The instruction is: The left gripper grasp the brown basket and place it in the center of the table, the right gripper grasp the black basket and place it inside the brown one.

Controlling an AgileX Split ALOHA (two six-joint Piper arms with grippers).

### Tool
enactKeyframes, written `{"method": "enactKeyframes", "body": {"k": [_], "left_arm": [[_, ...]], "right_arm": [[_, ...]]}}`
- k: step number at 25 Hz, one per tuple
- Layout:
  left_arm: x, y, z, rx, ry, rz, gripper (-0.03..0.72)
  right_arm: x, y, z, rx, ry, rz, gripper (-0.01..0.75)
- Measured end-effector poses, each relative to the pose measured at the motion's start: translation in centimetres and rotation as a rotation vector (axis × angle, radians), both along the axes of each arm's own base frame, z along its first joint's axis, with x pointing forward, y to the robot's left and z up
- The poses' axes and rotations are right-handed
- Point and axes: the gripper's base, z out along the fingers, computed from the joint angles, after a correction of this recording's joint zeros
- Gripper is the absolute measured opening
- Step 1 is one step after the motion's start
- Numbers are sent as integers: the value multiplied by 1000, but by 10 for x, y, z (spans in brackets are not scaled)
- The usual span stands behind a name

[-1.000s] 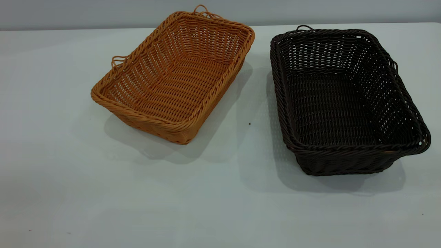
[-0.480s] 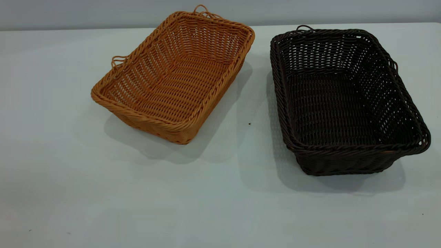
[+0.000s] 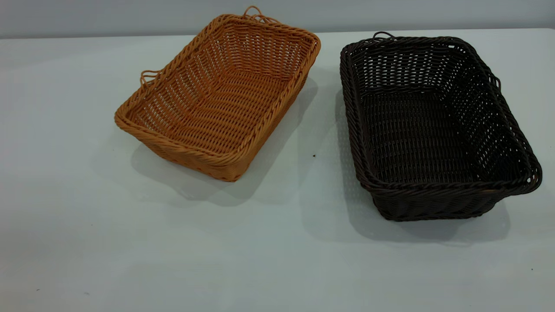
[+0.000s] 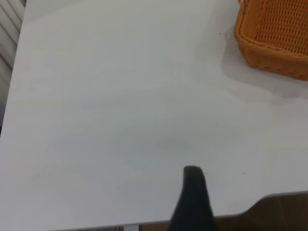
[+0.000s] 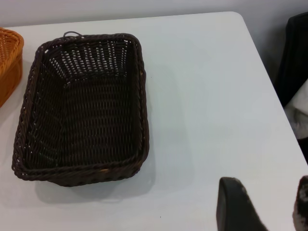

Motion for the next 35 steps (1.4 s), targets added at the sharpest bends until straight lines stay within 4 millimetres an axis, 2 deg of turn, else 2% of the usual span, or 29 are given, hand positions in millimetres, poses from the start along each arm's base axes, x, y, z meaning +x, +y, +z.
{"method": "enactKeyframes", "body": {"k": [5,9,13,18,22,26,29,35], "left_arm": [[6,0,5,1,1,-2,533],[37,-1,25,-12,-37,-5,533],[90,-4,33,-55,-54,-15,533],[159,-6,22,-96,5,-5,533],[212,-14,17,-122,76,-33,533],[273,-31,3,-79,140,-110,533],[319,-47,-17,-58,209,-156,533],[391,-81,-64,-13,293,-244,533]], "right_arm": [[0,0,0,0,-1,0,242],[0,1,0,5,-1,4,242],[0,2,0,31,-3,8,242],[0,5,1,89,-10,8,279],[4,4,1,93,7,6,407],[20,3,1,103,107,-1,568],[36,2,2,111,177,-7,627],[63,-1,7,118,211,-18,626]]}}
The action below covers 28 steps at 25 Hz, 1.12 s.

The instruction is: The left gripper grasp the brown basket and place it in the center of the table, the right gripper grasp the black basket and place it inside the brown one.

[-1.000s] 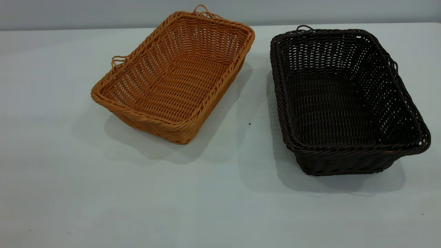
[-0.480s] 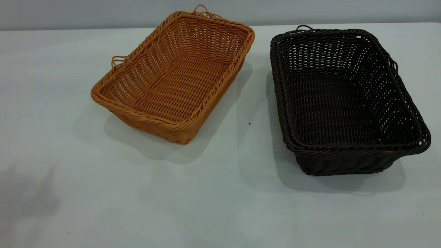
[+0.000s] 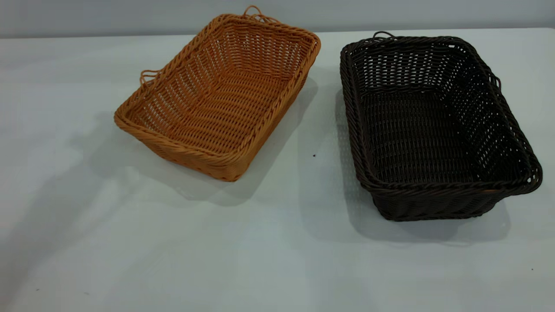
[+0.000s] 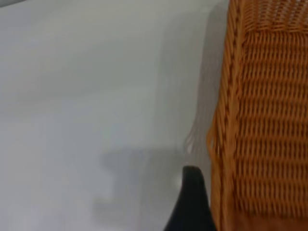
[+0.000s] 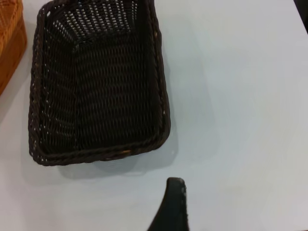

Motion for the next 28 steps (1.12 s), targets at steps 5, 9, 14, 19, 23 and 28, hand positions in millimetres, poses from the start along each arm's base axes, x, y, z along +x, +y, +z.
{"method": "enactKeyframes", "body": {"k": [5,9,14,19,23,28], "left_arm": [[43,-26,-45,13,50,-42,533],[63,-38,-77,21,84,-61,533],[78,-43,-105,27,112,-64,533],[91,-47,-133,31,135,-66,526],[101,-54,-151,32,136,-75,452],[106,-57,-160,33,142,-81,168]], "right_arm": [[15,-1,-5,9,76,-1,612],[29,-2,-11,23,144,-3,599],[51,-1,-20,72,222,-7,593],[74,2,-35,139,315,3,593],[92,9,-50,248,406,15,593],[113,21,-69,427,505,36,593]]}}
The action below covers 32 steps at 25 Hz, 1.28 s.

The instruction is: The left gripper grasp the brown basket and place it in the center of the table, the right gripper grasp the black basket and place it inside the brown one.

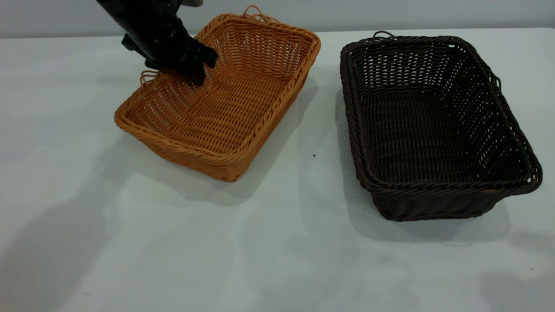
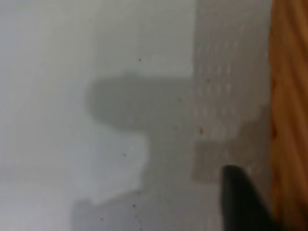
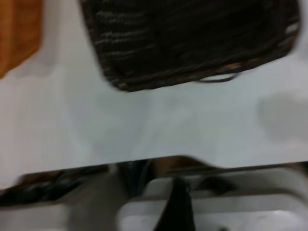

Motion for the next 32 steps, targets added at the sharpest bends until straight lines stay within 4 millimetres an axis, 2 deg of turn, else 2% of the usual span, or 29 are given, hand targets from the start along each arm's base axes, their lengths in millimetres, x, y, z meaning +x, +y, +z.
{"method": "enactKeyframes", "body": {"k": [2,5,8,12,14,21,25,27,29,32], "left_arm": [[2,-2,5,-5,15,-4,85],[8,-5,27,-16,1,-12,81],[14,-6,62,-19,-54,-28,80],[16,-6,106,-41,-141,-28,79],[17,-6,117,-45,-167,-32,79],[16,-6,117,-34,-164,-48,79],[16,-6,117,-35,-166,-48,79],[16,-7,117,-33,-162,-52,79],[13,-11,116,-31,-148,-62,79],[9,-19,115,-26,-123,-86,79]], "right_arm": [[10,6,-8,87,26,-10,593],[26,14,-23,208,81,-58,593],[40,26,-43,293,146,-124,593],[53,47,-77,345,248,-209,593],[57,53,-96,349,291,-231,593],[64,54,-145,356,368,-370,593],[67,52,-165,325,397,-411,593],[76,50,-171,285,374,-407,586],[84,47,-173,244,344,-408,562],[93,43,-175,184,303,-410,468]]}}
